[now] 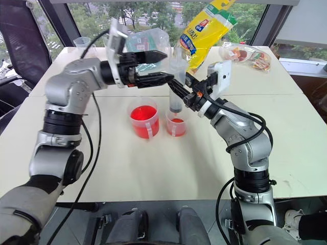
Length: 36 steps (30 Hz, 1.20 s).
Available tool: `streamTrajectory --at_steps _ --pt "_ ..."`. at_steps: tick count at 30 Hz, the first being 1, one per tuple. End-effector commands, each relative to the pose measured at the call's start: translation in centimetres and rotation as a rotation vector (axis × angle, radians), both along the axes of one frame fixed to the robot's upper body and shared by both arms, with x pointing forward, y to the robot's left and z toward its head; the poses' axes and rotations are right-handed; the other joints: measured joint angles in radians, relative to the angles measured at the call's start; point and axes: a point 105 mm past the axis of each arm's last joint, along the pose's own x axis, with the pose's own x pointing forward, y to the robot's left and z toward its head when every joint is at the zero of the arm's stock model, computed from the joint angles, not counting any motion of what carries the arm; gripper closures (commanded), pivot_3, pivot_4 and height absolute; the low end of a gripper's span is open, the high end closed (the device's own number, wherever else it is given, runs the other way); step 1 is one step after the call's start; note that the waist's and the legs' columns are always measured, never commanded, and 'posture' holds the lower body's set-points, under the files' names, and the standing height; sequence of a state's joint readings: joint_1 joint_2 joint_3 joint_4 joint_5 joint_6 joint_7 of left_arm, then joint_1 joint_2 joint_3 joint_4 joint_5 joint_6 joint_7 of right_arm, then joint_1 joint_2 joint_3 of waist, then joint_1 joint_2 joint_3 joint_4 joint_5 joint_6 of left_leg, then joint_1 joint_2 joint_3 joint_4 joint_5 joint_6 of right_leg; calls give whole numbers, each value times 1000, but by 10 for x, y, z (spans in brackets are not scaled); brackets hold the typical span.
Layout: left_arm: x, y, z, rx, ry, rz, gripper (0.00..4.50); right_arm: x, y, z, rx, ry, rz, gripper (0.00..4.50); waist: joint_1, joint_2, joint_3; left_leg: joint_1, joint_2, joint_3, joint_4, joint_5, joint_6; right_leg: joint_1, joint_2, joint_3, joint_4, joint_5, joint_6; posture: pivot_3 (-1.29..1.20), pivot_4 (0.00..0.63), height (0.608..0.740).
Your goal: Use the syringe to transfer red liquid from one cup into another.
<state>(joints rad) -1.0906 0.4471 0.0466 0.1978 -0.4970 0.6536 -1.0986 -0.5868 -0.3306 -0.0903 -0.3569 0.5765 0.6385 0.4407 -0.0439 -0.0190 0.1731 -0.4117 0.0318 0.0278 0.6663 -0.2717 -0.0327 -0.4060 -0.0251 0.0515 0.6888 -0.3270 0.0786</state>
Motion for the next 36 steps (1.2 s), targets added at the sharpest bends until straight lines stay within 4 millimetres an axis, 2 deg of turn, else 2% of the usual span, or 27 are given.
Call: streamTrajectory --at_steps 1,4,10,14,18,23,27,31,36 --pt "-12 20 17 -32 -58 36 21 -10 4 17 22 -62 26 3070 1 0 0 0 0 0 0 0 0 0 0 0 0 0 0 0 150 740" --pt "-18 38 12 -13 -59 84 21 -5 -1 28 29 -64 10 3070 1 0 0 0 0 0 0 0 0 0 0 0 0 0 0 0 150 740" --pt "-30 49 -13 -10 1 126 21 27 -43 61 59 36 -179 3070 9 0 0 0 0 -1 1 0 0 1 -2 -1 0 0 0 0 150 740" --pt "-35 48 -31 13 31 141 21 46 -74 57 -76 252 -286 3070 9 0 0 0 0 -1 0 0 1 1 -2 0 0 0 0 0 150 740" --pt "-38 48 -37 -1 42 152 21 61 -108 21 -275 536 -420 3070 6 0 0 0 0 0 -1 0 1 1 -2 0 -2 0 0 0 150 740" --pt "-40 49 -40 -10 48 169 21 67 -133 -33 -446 763 -480 3070 -1 0 0 0 0 1 -1 -1 1 1 -1 1 -3 0 0 0 150 740" --pt "-40 50 -44 -7 52 193 21 70 -142 -66 -462 899 -482 3070 0 0 0 0 0 1 -1 -1 1 0 -1 1 -3 0 0 0 150 740" --pt "-42 50 -46 -4 56 201 21 72 -139 -88 -465 974 -458 3070 1 0 0 -1 0 1 -1 -1 1 0 -1 1 -3 0 0 0 150 740" --pt "-44 53 -49 10 69 216 0 74 -136 -96 -467 993 -439 647 0 0 0 -1 0 1 -1 -1 1 0 -1 1 -3 0 0 0 150 740"
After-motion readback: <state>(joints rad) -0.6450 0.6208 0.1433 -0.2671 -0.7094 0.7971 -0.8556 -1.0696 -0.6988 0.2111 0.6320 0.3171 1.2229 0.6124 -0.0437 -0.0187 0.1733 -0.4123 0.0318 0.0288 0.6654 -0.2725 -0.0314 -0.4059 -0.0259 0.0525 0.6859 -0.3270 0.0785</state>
